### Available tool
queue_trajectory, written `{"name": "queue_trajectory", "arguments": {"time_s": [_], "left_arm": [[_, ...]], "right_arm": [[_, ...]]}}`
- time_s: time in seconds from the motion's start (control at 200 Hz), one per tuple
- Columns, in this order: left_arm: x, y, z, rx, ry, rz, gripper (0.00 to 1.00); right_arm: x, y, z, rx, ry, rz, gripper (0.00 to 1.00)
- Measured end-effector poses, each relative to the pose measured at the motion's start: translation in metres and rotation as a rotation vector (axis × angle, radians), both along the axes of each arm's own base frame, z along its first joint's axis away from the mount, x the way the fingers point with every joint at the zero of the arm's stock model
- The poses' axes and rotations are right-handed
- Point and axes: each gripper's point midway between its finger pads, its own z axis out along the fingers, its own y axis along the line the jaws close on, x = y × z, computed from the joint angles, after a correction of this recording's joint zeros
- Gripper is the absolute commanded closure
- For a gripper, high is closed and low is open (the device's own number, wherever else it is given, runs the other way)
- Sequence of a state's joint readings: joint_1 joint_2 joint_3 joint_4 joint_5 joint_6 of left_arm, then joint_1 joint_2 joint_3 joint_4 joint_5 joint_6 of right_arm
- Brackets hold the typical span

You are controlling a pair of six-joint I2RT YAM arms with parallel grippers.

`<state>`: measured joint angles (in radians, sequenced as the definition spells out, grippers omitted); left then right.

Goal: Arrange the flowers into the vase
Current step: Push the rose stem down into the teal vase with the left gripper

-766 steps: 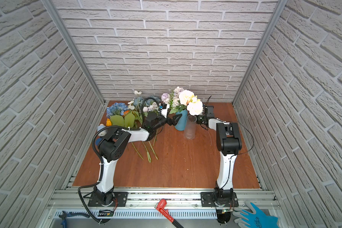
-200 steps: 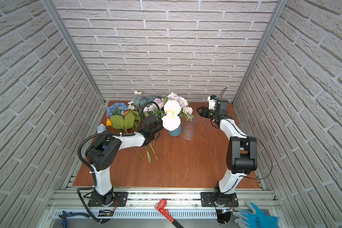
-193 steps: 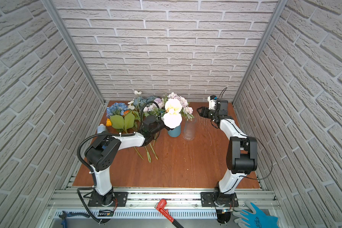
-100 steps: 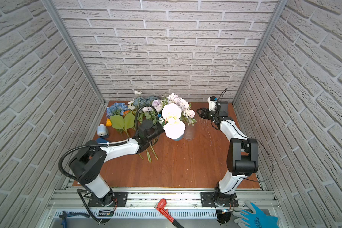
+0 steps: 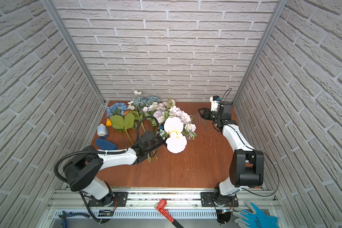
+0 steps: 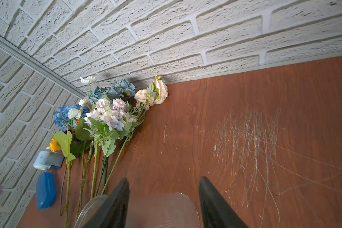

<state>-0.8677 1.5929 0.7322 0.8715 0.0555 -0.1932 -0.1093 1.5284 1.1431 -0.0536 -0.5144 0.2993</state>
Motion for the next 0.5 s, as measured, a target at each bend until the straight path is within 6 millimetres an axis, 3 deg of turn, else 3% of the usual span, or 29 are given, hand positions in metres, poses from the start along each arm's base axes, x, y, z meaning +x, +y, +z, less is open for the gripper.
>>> {"name": "queue_trajectory", "arguments": {"time_s": [0.2,0.285,0.42,0.5], "left_arm": [[0.002,0.002,-0.001,-0.032,-0.028,0.026,0.5],[0.003,0.002,-0.001,-0.036,-0.032,0.031,0.36],[0.003,0.002,0.001,-0.04,-0.036,0.034,0.02],[0.004,0.0,0.019,-0.087,-0.067,0.033,0.02]], "right_arm": [[-0.013,-0.001,0.017,-0.01,-0.028,-0.012,0.4],[-0.018,-0.001,0.025,-0.012,-0.038,-0.015,0.37],[-0.026,-0.001,0.038,-0.014,-0.058,-0.023,0.31],[-0.03,0.0,0.046,-0.014,-0.074,-0.026,0.3]]}}
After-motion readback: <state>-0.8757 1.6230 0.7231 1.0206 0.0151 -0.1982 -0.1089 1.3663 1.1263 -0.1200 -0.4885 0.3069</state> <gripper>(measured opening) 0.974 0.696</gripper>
